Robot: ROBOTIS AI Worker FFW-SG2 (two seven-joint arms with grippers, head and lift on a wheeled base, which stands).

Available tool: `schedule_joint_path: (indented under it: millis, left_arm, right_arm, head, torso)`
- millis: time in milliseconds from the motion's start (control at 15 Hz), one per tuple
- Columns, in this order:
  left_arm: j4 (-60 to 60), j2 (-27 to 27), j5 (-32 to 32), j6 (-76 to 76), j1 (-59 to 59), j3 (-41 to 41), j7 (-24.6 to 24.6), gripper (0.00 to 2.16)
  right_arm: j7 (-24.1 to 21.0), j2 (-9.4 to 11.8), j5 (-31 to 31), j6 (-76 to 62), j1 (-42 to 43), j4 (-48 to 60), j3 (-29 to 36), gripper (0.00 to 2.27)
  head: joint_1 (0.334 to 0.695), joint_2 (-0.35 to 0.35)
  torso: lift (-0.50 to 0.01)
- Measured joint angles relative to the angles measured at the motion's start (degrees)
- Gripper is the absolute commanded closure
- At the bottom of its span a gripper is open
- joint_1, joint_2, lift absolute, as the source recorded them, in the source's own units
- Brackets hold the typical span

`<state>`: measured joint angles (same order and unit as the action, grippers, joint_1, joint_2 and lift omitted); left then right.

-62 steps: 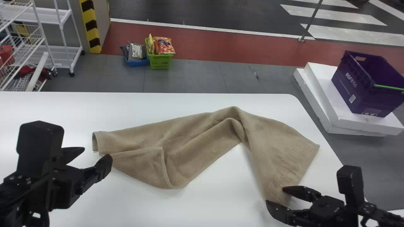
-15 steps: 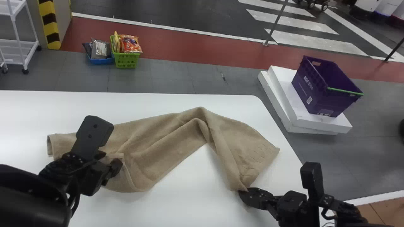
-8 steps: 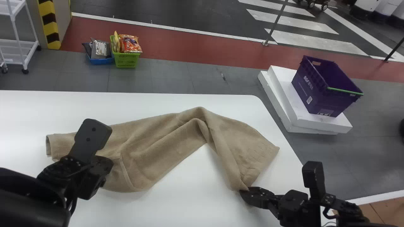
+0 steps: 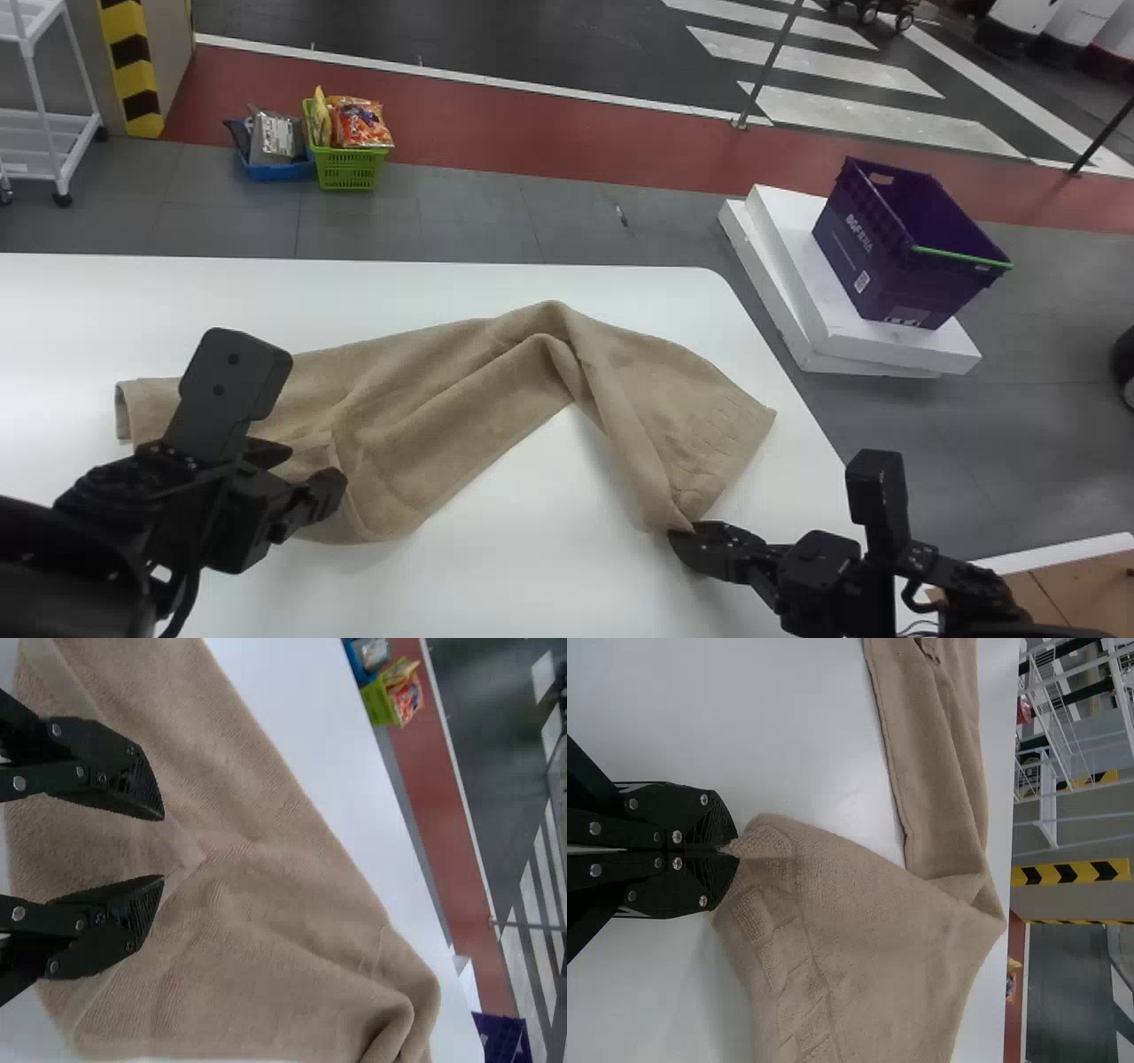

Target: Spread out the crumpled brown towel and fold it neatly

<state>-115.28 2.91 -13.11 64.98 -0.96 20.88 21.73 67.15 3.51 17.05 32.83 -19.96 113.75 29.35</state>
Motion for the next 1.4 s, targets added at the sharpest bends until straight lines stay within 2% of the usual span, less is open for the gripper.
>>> schedule_joint_path:
  millis: [867, 1133, 1200, 1400]
  left_arm:
    - [8.57, -1.7, 0.01, -1.5, 5.48, 0.99, -1.69, 0.09]
    - [10.1, -1.77, -0.06, -2.57, 6.22, 1.0, -1.84, 0.22]
    - [10.14, -1.77, -0.06, -2.6, 6.28, 0.95, -1.72, 0.33]
    - [10.15, -1.77, -0.24, -2.49, 6.32, 0.89, -1.17, 0.49]
  right_arm:
    - [-0.03, 0.5, -0.33, -1.29, -0.11, -1.61, 0.02, 1.42]
    - [-0.06, 1.03, -0.52, -2.09, -0.03, -2.55, 0.28, 1.42]
    - [-0.08, 1.1, -0.53, -2.15, 0.05, -2.72, 0.29, 1.42]
    - [-0.05, 1.15, -0.53, -2.29, 0.25, -3.13, 0.25, 1.42]
  head:
    - [0.695, -0.35]
    - [0.695, -0.35]
    - [0.695, -0.35]
    - [0.695, -0.35]
  torso:
    - [-0.126]
    - [-0.126]
    - [-0.126]
    - [-0.126]
